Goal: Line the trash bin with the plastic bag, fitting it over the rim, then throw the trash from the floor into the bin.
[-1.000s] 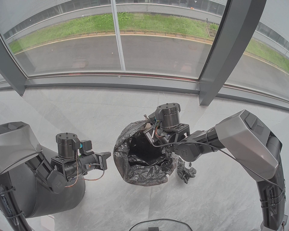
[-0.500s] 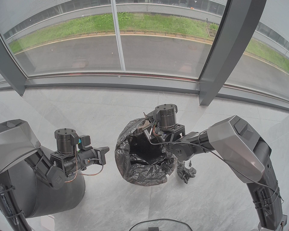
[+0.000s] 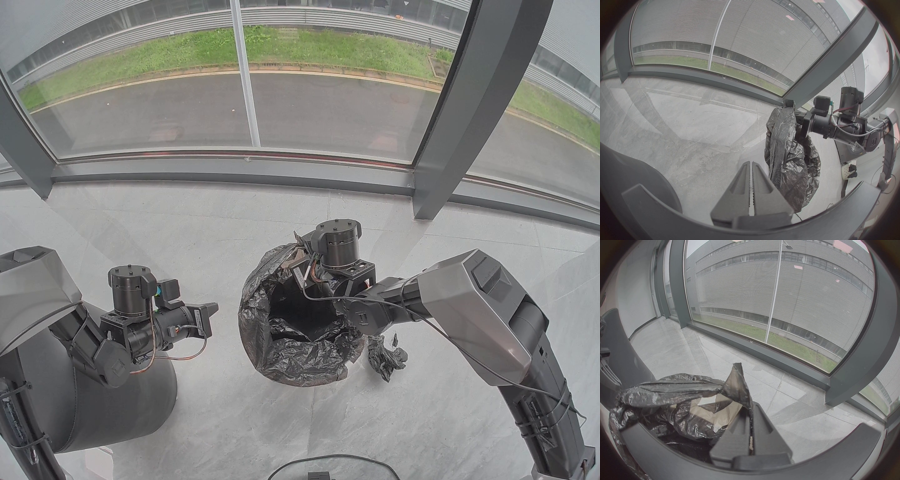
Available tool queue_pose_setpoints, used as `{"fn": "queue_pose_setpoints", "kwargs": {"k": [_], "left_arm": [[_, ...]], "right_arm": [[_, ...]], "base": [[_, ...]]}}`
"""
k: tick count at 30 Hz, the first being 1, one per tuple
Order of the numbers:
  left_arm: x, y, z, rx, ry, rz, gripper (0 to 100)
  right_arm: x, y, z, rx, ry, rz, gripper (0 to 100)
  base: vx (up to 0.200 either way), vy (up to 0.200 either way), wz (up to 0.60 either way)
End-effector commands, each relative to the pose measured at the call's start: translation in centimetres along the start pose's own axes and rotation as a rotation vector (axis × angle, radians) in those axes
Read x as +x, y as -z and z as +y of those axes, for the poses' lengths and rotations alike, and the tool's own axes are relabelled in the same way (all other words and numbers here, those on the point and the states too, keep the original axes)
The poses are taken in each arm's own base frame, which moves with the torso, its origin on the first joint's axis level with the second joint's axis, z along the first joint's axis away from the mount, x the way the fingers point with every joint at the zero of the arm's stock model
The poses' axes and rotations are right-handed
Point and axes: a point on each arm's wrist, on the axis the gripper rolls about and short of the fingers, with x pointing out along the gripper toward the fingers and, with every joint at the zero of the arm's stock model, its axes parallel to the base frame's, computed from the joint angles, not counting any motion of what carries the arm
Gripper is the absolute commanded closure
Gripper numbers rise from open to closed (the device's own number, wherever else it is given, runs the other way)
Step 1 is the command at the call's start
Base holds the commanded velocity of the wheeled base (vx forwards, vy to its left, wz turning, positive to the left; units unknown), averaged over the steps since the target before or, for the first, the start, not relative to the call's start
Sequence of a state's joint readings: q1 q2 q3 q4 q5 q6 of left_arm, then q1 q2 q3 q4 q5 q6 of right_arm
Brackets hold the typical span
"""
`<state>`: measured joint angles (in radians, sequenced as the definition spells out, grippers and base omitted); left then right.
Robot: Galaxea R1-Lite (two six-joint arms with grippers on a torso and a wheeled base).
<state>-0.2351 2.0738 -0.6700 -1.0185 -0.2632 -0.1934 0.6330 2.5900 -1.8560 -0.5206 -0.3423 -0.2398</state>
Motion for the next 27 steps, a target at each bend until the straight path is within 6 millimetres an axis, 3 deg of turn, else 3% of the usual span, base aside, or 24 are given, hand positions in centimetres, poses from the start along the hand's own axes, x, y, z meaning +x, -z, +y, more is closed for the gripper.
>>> {"fn": "queue_pose_setpoints", "kwargs": {"k": [1,10,16,27], "left_arm": [[-0.4,-0.2,-0.4,-0.017,0.01,-0.011,100],[-0.9,-1.2,-3.8,-0.132,0.123,-0.029,100],[-0.9,-1.0,-4.2,-0.182,0.232,0.017,100],[3.5,0.3,-3.3,-0.219,0.22,0.054,100]], "right_arm": [[0.5,0.6,0.4,0.001,-0.001,0.002,100],[0.5,0.4,0.3,0.008,0.005,-0.015,100],[0.5,0.3,0.4,0.008,0.004,-0.019,100],[0.4,0.1,0.4,0.026,0.003,-0.022,100]], "base": [[0.0,0.0,0.0],[0.0,0.0,0.0],[0.0,0.0,0.0],[0.0,0.0,0.0]]}}
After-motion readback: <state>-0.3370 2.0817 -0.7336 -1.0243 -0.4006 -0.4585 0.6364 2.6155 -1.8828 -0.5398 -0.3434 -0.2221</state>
